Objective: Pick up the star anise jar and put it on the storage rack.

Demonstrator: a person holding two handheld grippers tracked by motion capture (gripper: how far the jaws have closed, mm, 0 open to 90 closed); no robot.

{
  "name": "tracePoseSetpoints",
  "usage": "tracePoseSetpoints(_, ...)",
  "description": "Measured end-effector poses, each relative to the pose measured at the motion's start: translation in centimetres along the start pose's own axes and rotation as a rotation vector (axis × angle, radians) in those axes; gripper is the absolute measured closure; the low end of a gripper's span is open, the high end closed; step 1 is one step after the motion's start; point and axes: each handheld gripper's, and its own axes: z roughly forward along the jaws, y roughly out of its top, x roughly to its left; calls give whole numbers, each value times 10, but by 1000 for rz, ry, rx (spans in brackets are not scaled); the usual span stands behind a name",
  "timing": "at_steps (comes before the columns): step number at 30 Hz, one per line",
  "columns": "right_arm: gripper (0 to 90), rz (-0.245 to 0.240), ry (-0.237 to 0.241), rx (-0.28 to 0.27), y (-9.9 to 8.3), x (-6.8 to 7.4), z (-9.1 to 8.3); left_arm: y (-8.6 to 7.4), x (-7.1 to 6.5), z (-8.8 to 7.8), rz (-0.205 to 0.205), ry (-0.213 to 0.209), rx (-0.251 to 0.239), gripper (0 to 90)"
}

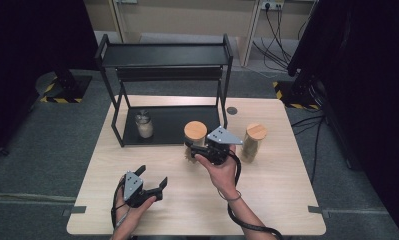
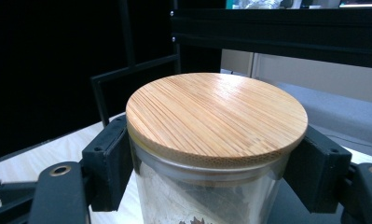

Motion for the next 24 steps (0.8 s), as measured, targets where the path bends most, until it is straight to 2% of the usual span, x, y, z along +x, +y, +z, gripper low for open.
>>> tracePoseSetpoints(12,253,14,-17,2,6,-3,17,0,0,0,-2,-2,-3,68)
tracePoseSetpoints(24,253,24,-30,2,9,-7,24,0,0,0,-2,-3,-2,68)
